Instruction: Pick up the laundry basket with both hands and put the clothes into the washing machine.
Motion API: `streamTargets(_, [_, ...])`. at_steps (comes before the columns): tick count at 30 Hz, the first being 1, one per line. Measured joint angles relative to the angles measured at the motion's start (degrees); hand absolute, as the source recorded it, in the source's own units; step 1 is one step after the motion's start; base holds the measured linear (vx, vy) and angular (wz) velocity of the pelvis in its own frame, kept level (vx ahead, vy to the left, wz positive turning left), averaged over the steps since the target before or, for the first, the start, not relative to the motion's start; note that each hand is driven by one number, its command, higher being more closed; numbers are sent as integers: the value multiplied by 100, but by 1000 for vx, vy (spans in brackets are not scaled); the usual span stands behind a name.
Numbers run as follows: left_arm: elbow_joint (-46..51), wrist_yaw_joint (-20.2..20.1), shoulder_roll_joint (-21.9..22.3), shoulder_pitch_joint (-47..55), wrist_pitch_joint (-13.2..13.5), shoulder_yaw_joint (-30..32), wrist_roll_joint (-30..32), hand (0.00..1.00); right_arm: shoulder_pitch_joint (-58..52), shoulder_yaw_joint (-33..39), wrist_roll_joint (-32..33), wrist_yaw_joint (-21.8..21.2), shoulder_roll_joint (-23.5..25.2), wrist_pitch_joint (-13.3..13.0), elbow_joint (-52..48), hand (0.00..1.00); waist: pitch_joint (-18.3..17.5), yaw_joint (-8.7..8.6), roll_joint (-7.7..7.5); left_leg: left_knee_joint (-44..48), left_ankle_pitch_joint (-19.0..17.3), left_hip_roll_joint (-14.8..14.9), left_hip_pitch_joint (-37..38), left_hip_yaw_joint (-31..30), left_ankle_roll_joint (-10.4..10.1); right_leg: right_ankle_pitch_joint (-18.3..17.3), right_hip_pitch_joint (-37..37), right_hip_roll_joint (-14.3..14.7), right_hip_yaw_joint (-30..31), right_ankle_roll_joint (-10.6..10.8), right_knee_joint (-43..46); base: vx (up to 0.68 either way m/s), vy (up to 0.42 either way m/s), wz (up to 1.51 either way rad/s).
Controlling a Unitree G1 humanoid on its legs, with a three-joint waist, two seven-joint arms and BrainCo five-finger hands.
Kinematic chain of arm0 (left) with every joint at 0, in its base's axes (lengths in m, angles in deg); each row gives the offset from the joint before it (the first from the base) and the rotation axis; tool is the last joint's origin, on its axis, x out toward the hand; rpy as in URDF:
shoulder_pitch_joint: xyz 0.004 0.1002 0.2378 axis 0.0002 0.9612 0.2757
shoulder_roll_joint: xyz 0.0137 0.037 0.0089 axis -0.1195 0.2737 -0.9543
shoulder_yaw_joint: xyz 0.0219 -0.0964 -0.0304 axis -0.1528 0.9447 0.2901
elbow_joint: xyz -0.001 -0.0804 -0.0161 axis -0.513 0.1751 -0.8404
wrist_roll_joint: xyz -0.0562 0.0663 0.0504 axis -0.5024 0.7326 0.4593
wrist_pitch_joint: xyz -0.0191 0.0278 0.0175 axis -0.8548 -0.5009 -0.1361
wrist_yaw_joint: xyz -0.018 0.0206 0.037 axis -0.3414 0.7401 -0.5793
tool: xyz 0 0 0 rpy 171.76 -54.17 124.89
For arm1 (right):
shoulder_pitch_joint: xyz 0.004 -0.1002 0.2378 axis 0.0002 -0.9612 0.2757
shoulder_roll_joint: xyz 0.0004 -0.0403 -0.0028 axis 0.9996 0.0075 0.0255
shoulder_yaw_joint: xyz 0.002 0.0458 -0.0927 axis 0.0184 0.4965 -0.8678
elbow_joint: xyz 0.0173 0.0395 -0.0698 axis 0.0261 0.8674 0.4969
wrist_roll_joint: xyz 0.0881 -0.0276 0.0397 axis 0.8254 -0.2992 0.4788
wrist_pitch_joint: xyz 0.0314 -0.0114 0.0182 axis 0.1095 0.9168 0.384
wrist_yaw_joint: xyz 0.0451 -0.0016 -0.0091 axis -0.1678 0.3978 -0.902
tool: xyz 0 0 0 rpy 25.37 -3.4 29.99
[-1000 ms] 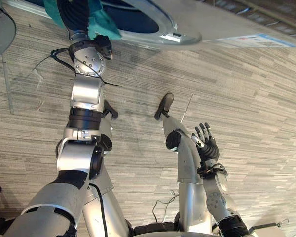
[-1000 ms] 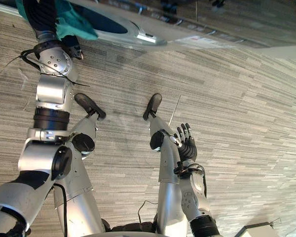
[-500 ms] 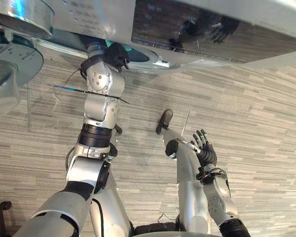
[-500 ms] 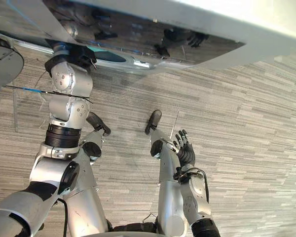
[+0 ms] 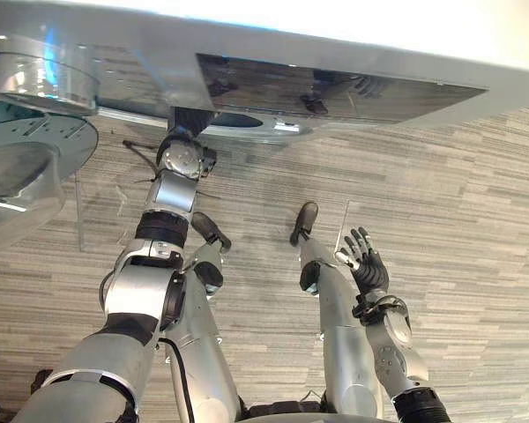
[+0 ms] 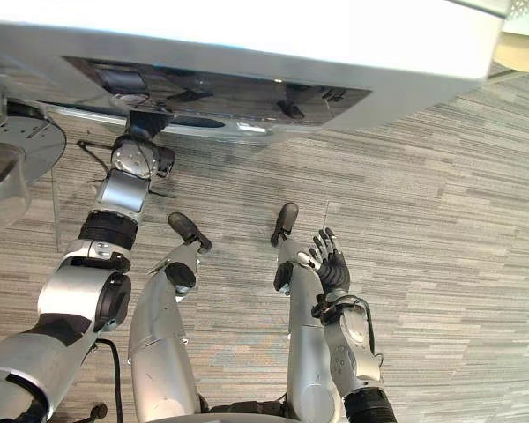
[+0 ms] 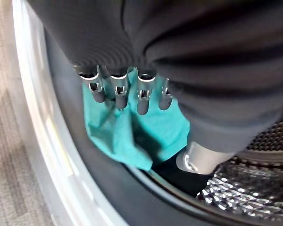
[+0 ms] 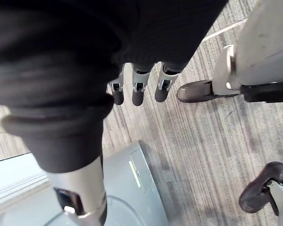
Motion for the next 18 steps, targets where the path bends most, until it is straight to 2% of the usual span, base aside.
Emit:
streamTargets(4, [-9, -199, -6, 1, -31, 60, 209, 0, -7, 7, 0, -4, 0, 9, 0, 0, -16, -62, -28, -39, -17, 11, 3, 19, -27, 70, 44, 37, 7, 43, -154, 1, -23, -5])
streamTargets(7, [-2, -158, -10, -189, -133, 365, 214, 0, -22, 6, -1, 0, 2, 12, -48, 0, -41, -66, -71, -67, -19, 11, 11, 27, -31, 107, 81, 57, 4, 54, -229, 0, 0, 0])
streamTargets(10, [67, 430, -78, -652, -136, 648, -212, 0, -110, -37, 14, -1, 7, -17, -235, 0, -59, -70, -102, -95, 1, 3, 51, 28, -4, 133, 112, 56, 2, 17, -228, 6, -6, 1])
streamTargets(14, [613, 935, -675, -840, -88, 354, -194, 0, -433, -56, 20, 6, 6, -170, -320, 0, -92, -151, -157, -136, 18, 4, 74, 40, -19, 143, 113, 65, -7, 5, -229, 33, -30, -1])
streamTargets(15, [709, 1113, -873, -834, -95, 183, 364, 0, -516, -86, 17, 23, 6, -255, -303, 0, -101, -162, -173, -145, 17, 10, 90, 57, -21, 142, 113, 72, -1, 5, -234, 37, -33, -4])
streamTargets(18, [708, 1213, -904, -814, -183, 103, 850, 0, -524, -140, 10, 54, 15, -379, -230, 0, -100, -124, -175, -149, 30, 9, 96, 63, -34, 143, 119, 78, -11, 5, -253, 34, -31, 0])
